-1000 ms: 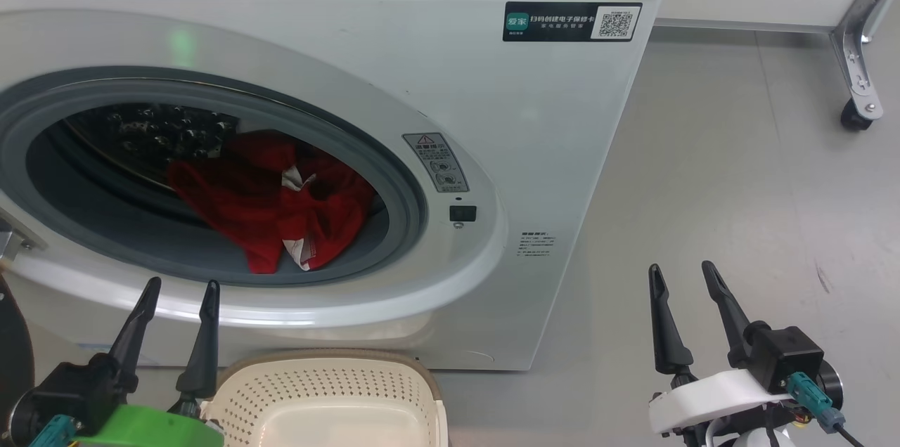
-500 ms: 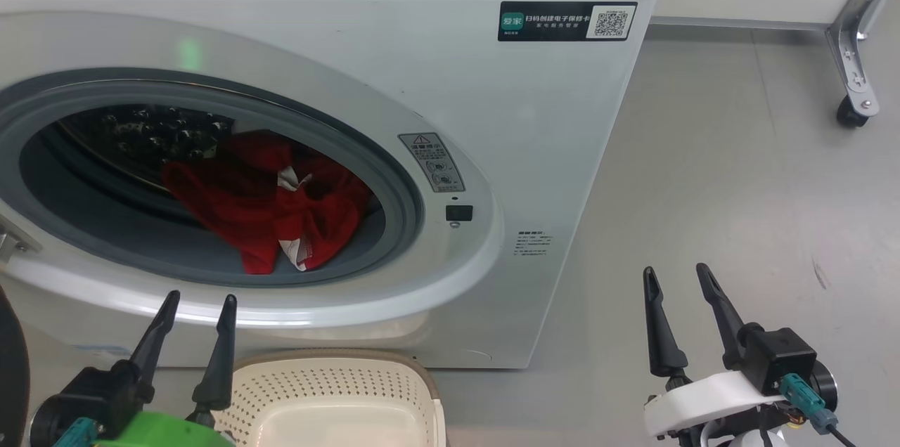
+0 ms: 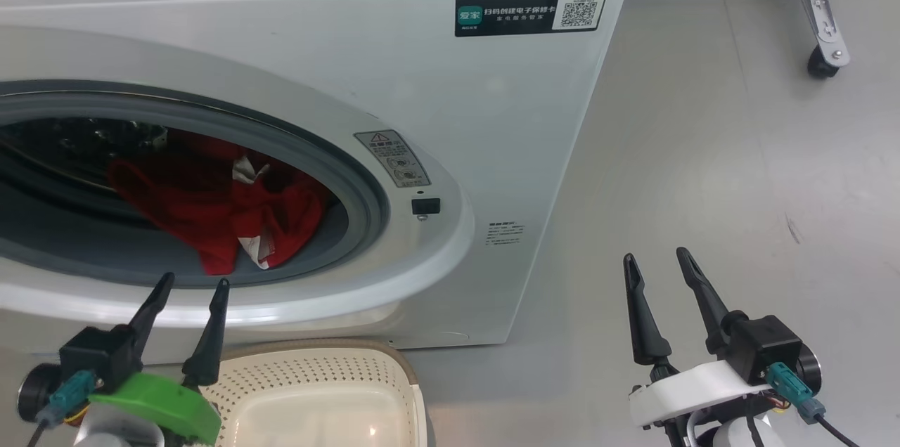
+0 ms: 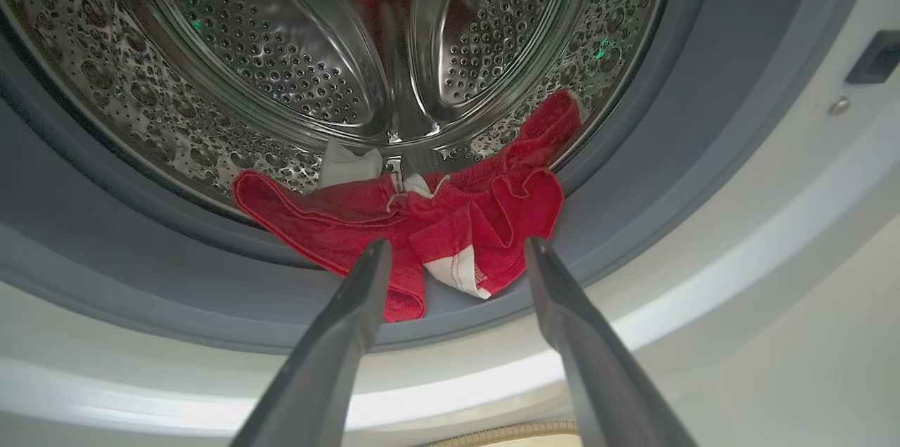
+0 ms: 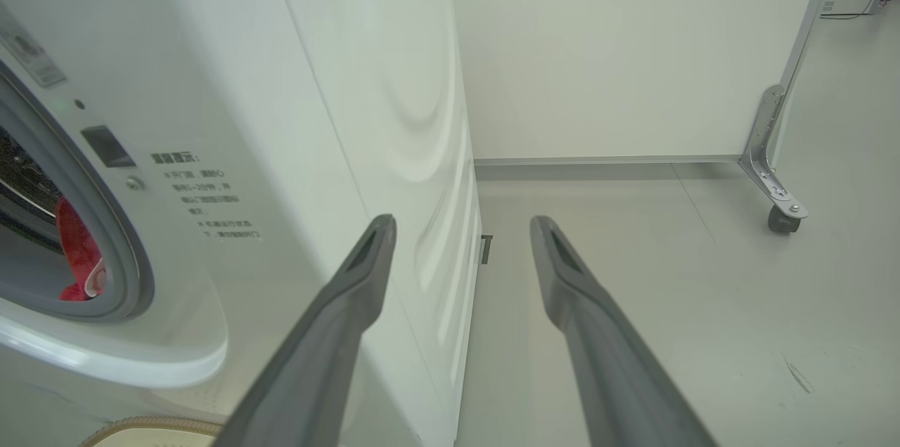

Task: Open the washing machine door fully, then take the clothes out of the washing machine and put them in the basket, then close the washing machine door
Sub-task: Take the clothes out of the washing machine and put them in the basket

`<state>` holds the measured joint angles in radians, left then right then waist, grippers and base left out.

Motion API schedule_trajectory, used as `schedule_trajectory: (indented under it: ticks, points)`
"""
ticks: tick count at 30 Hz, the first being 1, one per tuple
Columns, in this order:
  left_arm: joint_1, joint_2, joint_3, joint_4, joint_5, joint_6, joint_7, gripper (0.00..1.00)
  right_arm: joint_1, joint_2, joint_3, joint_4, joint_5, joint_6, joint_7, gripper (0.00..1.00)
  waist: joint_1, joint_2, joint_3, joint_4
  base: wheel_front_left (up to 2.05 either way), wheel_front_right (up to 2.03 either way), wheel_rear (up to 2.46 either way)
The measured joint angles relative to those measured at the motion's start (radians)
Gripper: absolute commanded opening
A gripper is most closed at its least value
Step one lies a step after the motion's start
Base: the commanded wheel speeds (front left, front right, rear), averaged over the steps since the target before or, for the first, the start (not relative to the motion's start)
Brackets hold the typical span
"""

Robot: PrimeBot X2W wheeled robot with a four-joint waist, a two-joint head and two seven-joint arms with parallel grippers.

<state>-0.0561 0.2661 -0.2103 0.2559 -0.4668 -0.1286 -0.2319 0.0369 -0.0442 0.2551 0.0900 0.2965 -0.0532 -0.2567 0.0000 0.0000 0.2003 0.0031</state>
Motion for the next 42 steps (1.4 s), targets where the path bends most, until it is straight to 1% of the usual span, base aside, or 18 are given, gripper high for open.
schedule_trajectory:
  ticks: [4,9,13,17,19,21,33,42]
  points:
    - [-0.07,0.019,-0.019,0.029,-0.011,0.0,0.03,1.0,-0.012,0.0,0.01,-0.008,0.0,-0.002,0.0,1.0,0.0,0.0,0.023,-0.028,0.0,0.0,0.0]
    - [-0.156,0.035,-0.044,0.067,-0.056,0.0,0.082,1.0,-0.027,0.0,0.02,-0.018,0.001,-0.011,0.0,1.0,0.0,0.0,0.053,-0.063,0.0,0.0,0.0]
    - [-0.213,0.052,-0.076,0.109,-0.063,0.0,0.136,1.0,-0.039,0.0,0.031,-0.025,0.004,-0.02,0.0,1.0,0.0,0.0,0.077,-0.09,0.0,0.0,0.0]
    - [-0.256,0.065,-0.089,0.158,-0.077,0.0,0.177,1.0,-0.05,-0.001,0.037,-0.027,0.01,-0.021,0.0,1.0,0.0,0.0,0.096,-0.115,0.0,0.0,0.0]
    - [-0.275,0.065,-0.09,0.179,-0.092,0.0,0.191,1.0,-0.052,-0.001,0.038,-0.029,0.01,-0.026,0.0,1.0,0.0,0.0,0.103,-0.126,0.0,0.0,0.0]
    - [-0.313,0.063,-0.09,0.209,-0.135,0.0,0.211,1.0,-0.054,-0.001,0.036,-0.032,0.011,-0.033,0.0,1.0,0.0,0.0,0.114,-0.137,0.0,0.0,0.0]
    - [-0.393,0.065,-0.113,0.335,-0.166,0.0,0.292,1.0,-0.06,-0.001,0.048,-0.036,0.018,-0.046,0.0,1.0,0.0,0.0,0.13,-0.149,0.0,0.0,0.0]
    - [-0.438,0.063,-0.138,0.399,-0.175,0.0,0.309,1.0,-0.069,-0.001,0.06,-0.041,0.019,-0.048,0.0,1.0,0.0,0.0,0.138,-0.16,0.0,0.0,0.0]
